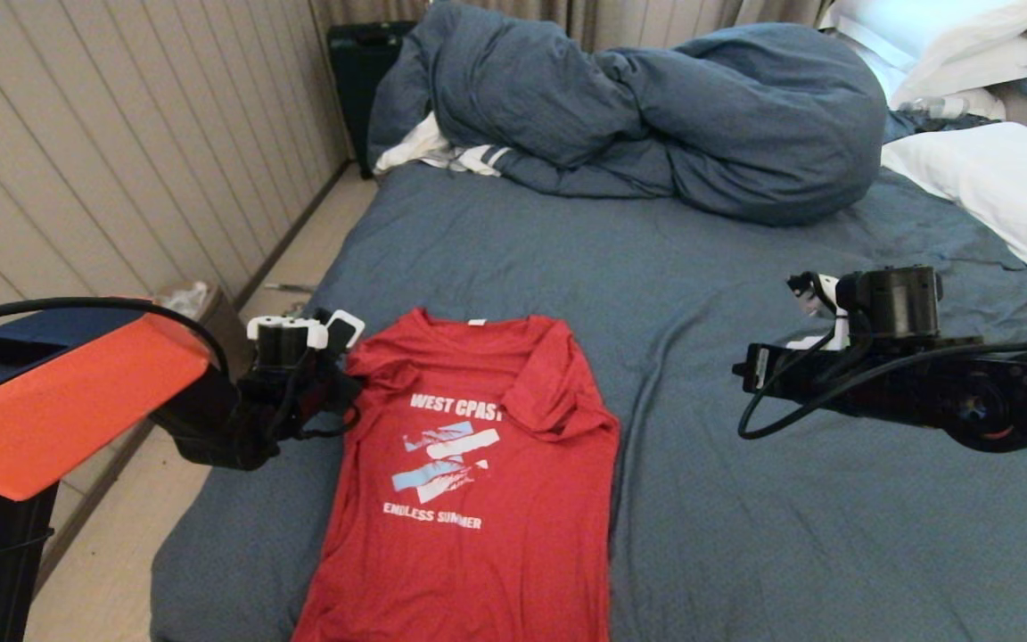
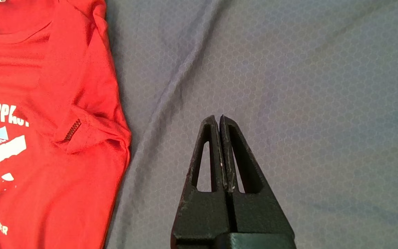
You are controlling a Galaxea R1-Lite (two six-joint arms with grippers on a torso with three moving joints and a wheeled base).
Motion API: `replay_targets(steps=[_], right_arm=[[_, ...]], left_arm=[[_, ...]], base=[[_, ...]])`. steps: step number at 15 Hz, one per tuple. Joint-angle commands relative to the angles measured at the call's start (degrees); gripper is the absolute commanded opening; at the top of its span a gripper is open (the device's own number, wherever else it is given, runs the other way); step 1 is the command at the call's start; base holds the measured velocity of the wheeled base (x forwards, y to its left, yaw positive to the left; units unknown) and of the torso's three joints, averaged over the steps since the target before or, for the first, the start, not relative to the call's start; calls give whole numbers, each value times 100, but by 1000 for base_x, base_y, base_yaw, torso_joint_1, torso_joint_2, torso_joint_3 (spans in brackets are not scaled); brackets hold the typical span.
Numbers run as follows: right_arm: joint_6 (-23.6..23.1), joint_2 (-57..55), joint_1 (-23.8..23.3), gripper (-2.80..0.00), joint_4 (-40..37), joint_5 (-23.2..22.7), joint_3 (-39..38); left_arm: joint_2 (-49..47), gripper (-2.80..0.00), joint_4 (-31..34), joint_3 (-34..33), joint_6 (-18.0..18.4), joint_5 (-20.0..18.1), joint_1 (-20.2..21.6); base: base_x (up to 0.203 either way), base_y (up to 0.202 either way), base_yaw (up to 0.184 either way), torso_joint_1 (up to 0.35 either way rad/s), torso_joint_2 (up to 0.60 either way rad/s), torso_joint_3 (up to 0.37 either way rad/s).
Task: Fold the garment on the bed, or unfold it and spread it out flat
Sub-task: Fold the red T-shirt
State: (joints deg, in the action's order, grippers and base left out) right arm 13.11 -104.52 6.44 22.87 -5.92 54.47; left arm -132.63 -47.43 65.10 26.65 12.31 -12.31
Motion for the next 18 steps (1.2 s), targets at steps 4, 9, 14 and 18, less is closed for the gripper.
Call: replay_targets(steps=[4, 9, 14, 18], right_arm=[[7, 2, -11, -280, 16, -4, 20], [7, 69, -17, -280, 16, 4, -6], [7, 81, -11, -280, 16, 4, -9], [7, 96, -11, -280, 16, 4, -24]], left_arm=[[277, -280, -124, -75, 102, 17, 33], [590, -280, -137, -188, 430, 17, 155], [704, -280, -204, -108, 825, 9, 371], [514, -280, -92, 402, 877, 155, 414]], base=[[0, 0, 0, 0, 0, 0], [0, 0, 0, 0, 0, 0], [0, 0, 0, 0, 0, 0], [0, 0, 0, 0, 0, 0]])
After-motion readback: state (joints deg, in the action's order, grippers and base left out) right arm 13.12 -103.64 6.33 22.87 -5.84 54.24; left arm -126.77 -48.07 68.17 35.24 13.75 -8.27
